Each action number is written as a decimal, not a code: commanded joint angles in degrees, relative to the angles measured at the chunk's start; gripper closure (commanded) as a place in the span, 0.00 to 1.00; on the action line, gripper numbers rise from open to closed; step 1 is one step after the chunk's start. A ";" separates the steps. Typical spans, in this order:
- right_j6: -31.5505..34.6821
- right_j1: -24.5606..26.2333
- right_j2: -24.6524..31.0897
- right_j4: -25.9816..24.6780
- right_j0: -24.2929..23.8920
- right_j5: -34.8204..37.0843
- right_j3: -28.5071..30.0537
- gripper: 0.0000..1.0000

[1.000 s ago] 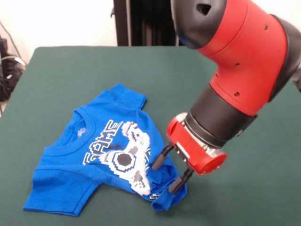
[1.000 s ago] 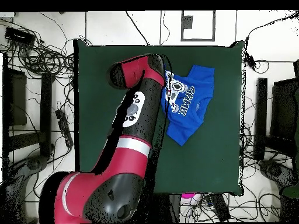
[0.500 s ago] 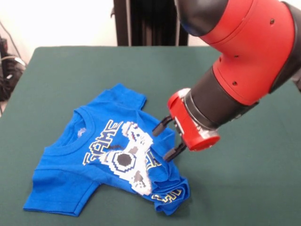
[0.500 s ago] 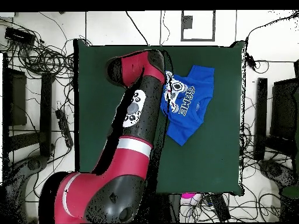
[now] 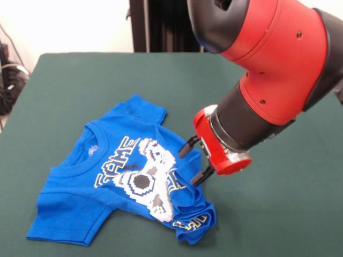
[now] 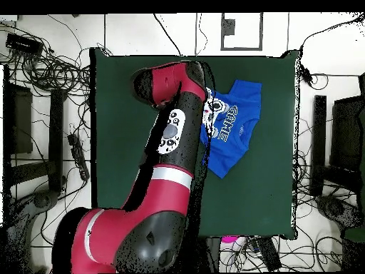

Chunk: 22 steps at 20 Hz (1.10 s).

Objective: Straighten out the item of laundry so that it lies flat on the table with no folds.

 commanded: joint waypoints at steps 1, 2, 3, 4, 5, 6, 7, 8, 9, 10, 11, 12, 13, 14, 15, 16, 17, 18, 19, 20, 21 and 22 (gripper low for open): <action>-10.26 2.33 9.47 0.61 -0.18 -0.43 0.93 0.00; -10.29 2.06 9.61 0.46 -0.13 -0.79 1.30 0.00; -10.33 1.79 9.75 0.30 -0.09 -1.15 1.68 0.00; -10.43 1.49 9.79 0.18 -0.03 -1.13 2.01 0.00; -10.52 1.18 9.83 0.07 0.03 -1.12 2.34 0.00; -10.50 1.10 9.81 -0.11 0.09 -1.12 2.43 0.00; -10.54 1.13 9.72 -0.35 0.07 -1.20 2.33 0.00; -10.49 1.23 9.73 -0.58 0.05 -1.62 2.19 0.00; -10.07 1.34 9.82 -0.81 -0.01 -2.75 2.20 0.00; -9.43 1.16 9.81 -1.32 0.07 -5.07 2.72 0.00; -9.23 1.12 9.52 -1.95 0.32 -6.28 2.75 0.00; -9.46 0.83 10.38 -1.59 0.29 -7.17 3.40 0.00; -9.15 0.42 10.59 -1.50 0.64 -7.65 4.13 0.00; -8.95 0.08 10.73 -1.59 1.02 -8.64 4.84 0.00; -9.37 -0.37 11.23 -1.49 1.14 -9.46 5.63 0.00; -9.67 -0.55 11.59 -1.47 1.39 -10.16 6.07 0.00; -10.08 -0.71 11.73 -1.70 1.48 -11.10 6.32 0.00; -10.33 -0.82 11.80 -1.92 1.59 -11.68 6.52 0.00; -10.70 -0.93 12.27 -1.83 1.51 -12.22 6.87 0.00; -10.71 -0.81 12.33 -1.98 1.51 -12.48 6.84 0.00; -10.75 -0.85 12.44 -2.22 1.54 -13.09 7.05 0.00; -10.65 -0.90 12.51 -2.42 1.47 -13.64 7.28 0.00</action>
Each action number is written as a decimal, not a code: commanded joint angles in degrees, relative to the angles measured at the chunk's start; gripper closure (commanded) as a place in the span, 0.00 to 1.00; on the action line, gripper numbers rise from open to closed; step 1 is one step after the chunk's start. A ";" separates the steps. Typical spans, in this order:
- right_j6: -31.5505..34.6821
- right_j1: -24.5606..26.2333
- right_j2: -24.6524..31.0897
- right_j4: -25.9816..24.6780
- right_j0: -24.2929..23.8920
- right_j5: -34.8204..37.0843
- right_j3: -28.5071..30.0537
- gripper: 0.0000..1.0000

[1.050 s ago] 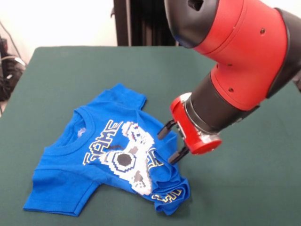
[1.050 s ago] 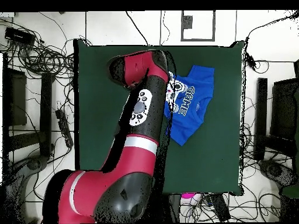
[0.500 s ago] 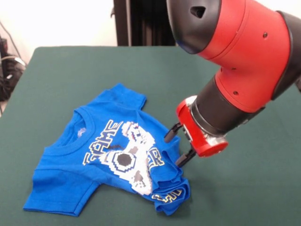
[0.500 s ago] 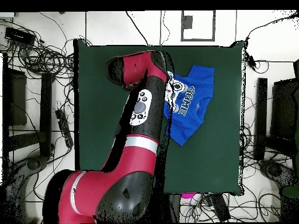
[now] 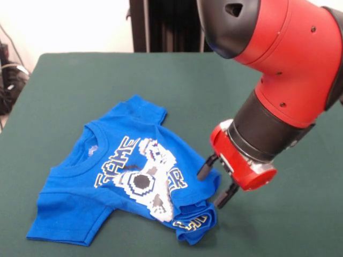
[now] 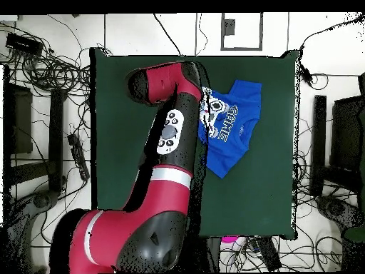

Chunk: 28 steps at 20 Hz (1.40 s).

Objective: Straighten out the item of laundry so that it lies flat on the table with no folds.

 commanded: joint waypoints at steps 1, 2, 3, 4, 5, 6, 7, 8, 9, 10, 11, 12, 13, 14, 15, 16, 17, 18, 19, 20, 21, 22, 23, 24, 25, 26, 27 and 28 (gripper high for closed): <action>-10.54 0.14 8.88 -1.67 1.07 -5.15 7.32 0.00; -10.64 0.02 9.02 -1.78 1.04 -5.53 7.59 0.00; -10.52 0.03 9.00 -1.94 1.15 -5.85 7.63 0.00; -10.31 0.04 8.92 -2.04 1.22 -5.94 7.50 0.00; -10.21 -0.03 8.97 -2.02 1.34 -5.97 7.61 0.00; -10.19 -0.06 9.05 -1.96 1.33 -5.96 7.64 0.00; -10.16 -0.09 9.13 -1.89 1.33 -5.95 7.67 0.00; -10.43 -0.04 9.45 -1.77 1.05 -5.98 7.62 0.00; -10.44 -0.13 9.57 -1.80 1.06 -6.10 7.78 0.00; -10.50 0.13 9.57 -1.84 0.92 -5.83 7.26 0.00; -10.46 0.06 9.68 -1.88 0.92 -5.78 7.35 0.00; -10.49 0.17 9.80 -1.87 0.81 -5.53 7.15 0.00; -10.58 -0.05 10.17 -1.70 0.74 -5.36 7.60 0.00; -10.79 -0.16 10.81 -1.24 0.45 -4.82 7.87 0.00; -10.77 -0.58 11.19 -1.04 0.42 -4.69 8.64 0.00; -11.07 -0.81 11.73 -0.78 0.21 -4.42 9.08 0.00; -11.60 -0.97 12.52 -0.34 -0.15 -3.68 9.40 0.00; -12.13 -1.37 13.36 0.10 -0.41 -3.02 10.10 0.00; -12.32 -1.66 13.72 0.11 -0.49 -2.57 10.55 0.00; -12.38 -1.83 13.92 -0.02 -0.52 -2.66 10.88 0.00; -12.27 -2.00 14.14 -0.22 -0.57 -2.54 11.24 0.00; -12.10 -1.94 14.12 -0.48 -0.63 -2.37 11.17 0.00; -11.91 -2.02 14.28 -0.86 -0.75 -2.87 11.45 0.00; -11.77 -2.35 14.41 -1.19 -0.77 -3.28 12.06 0.00; -11.75 -2.49 14.63 -1.44 -0.98 -3.97 12.53 0.00; -11.64 -2.65 14.73 -1.71 -1.08 -4.67 13.17 0.00; -11.53 -2.82 14.83 -1.97 -1.18 -5.36 13.82 0.00; -11.29 -2.85 15.06 -2.13 -1.25 -6.19 14.41 0.00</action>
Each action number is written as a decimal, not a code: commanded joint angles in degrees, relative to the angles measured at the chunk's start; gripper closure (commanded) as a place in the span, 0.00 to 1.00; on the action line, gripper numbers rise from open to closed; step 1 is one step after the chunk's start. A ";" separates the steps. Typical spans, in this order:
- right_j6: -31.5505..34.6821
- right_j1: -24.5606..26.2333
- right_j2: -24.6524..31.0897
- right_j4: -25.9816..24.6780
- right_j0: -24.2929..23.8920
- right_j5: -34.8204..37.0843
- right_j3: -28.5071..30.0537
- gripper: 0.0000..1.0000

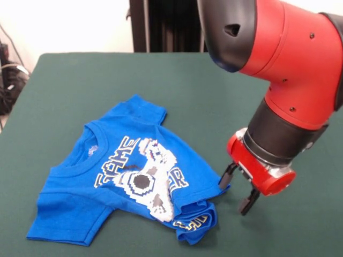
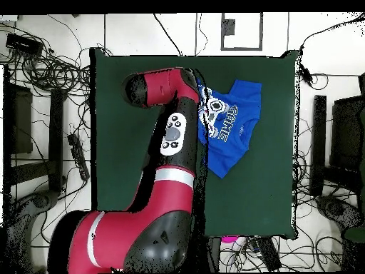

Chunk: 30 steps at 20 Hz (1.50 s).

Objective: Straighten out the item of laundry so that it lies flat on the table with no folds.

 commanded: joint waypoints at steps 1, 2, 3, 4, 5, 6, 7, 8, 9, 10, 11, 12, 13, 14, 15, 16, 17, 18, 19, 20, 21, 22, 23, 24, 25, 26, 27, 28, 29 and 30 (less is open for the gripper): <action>-9.91 -0.71 7.82 -1.91 -0.76 -3.40 11.30 0.00; -8.30 -0.69 7.33 -2.37 -0.45 -5.07 11.85 0.00; -5.98 -0.74 5.93 -3.25 0.41 -6.74 12.28 0.00; -4.01 -0.56 4.34 -4.20 1.24 -7.95 12.32 0.00; -1.84 -0.42 3.18 -4.75 1.91 -9.42 12.62 0.00; 0.34 -0.09 1.73 -5.50 2.63 -10.52 12.63 0.00; 1.81 0.20 0.39 -6.41 3.31 -11.76 12.53 0.00; 3.34 0.67 -0.91 -7.23 3.86 -12.91 12.31 0.00; 4.68 1.24 -1.99 -8.04 4.22 -14.38 12.02 0.00; 5.63 1.80 -2.97 -8.67 4.50 -15.44 11.58 0.00; 6.59 2.37 -3.94 -9.30 4.77 -16.50 11.14 0.00; 7.24 2.79 -4.33 -9.44 4.83 -17.15 10.80 0.00; 7.79 3.11 -4.68 -9.73 4.95 -18.09 10.82 0.00; 8.23 3.36 -5.01 -9.74 5.10 -18.53 10.62 0.00; 8.35 3.49 -4.87 -9.56 5.02 -19.33 10.85 0.00; 8.39 3.52 -5.01 -9.35 5.17 -19.33 10.85 0.00; 8.19 3.56 -4.84 -9.05 5.02 -19.77 11.14 0.00; 7.91 3.54 -4.66 -8.68 4.98 -19.81 11.22 0.00; 6.99 3.40 -4.03 -8.34 4.48 -20.18 11.61 0.00; 5.41 2.94 -2.28 -7.38 3.75 -19.85 12.29 0.00; 3.92 2.58 -0.61 -6.65 2.90 -19.91 12.98 0.00; 3.52 2.32 0.84 -5.86 2.36 -20.22 13.74 0.00; 3.13 2.07 2.29 -5.06 1.81 -20.53 14.50 0.00; 3.45 1.99 2.94 -4.54 1.70 -20.74 15.00 0.00; 4.87 2.00 2.74 -4.23 1.92 -21.28 15.63 0.00; 6.02 1.91 2.47 -3.92 2.14 -21.49 16.21 0.00; 7.18 1.83 2.21 -3.61 2.37 -21.70 16.80 0.00; 7.34 1.69 2.33 -3.35 2.37 -21.75 17.28 0.00; 7.43 1.55 2.41 -3.04 2.39 -22.00 17.88 0.00; 6.98 1.20 2.69 -2.85 2.24 -22.02 18.63 0.00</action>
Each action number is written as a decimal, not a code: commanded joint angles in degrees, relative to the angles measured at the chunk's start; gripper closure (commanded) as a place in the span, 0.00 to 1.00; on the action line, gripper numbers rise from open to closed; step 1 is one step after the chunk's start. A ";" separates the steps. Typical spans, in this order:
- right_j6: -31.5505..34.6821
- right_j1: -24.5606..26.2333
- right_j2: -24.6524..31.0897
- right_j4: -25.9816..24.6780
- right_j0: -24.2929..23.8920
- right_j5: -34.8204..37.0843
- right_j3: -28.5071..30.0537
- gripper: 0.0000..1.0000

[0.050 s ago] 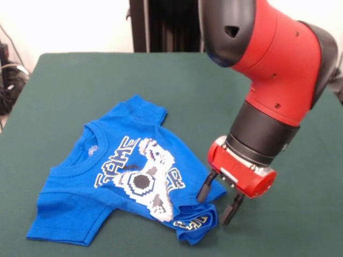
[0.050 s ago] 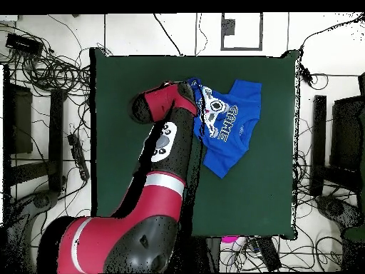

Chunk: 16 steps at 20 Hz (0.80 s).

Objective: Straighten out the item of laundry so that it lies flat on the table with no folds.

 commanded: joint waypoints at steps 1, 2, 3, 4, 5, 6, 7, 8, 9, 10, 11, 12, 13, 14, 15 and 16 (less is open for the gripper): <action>6.53 0.98 8.10 3.39 -0.54 -2.54 11.49 0.00; 5.98 0.66 8.50 3.66 -0.79 -2.56 12.25 0.00; 5.19 0.21 9.39 4.03 -1.19 -2.59 13.28 0.00; 4.15 -0.26 10.30 4.32 -1.63 -2.49 14.28 0.00; 3.02 -0.68 11.22 4.43 -2.02 -2.71 15.24 0.00; 2.16 -1.18 12.36 4.80 -2.48 -3.00 16.28 0.00; 1.17 -1.84 13.92 5.20 -3.13 -3.39 17.66 0.00; 1.39 -2.18 14.52 5.59 -3.08 -3.56 18.39 0.00; 1.73 -2.64 15.03 5.75 -3.02 -4.34 19.41 0.00; 2.19 -2.90 15.35 5.98 -2.81 -4.64 19.86 0.00; 2.44 -3.06 15.66 6.03 -2.60 -5.19 19.98 0.00; 3.60 -3.32 15.26 6.09 -1.92 -5.70 20.47 0.00; 4.46 -3.42 14.71 6.07 -1.28 -6.10 20.41 0.00; 5.32 -3.52 14.16 6.05 -0.65 -6.51 20.35 0.00; 5.93 -3.34 13.28 6.02 0.01 -6.50 19.48 0.00; 6.65 -3.32 12.43 6.02 0.71 -6.73 19.40 0.00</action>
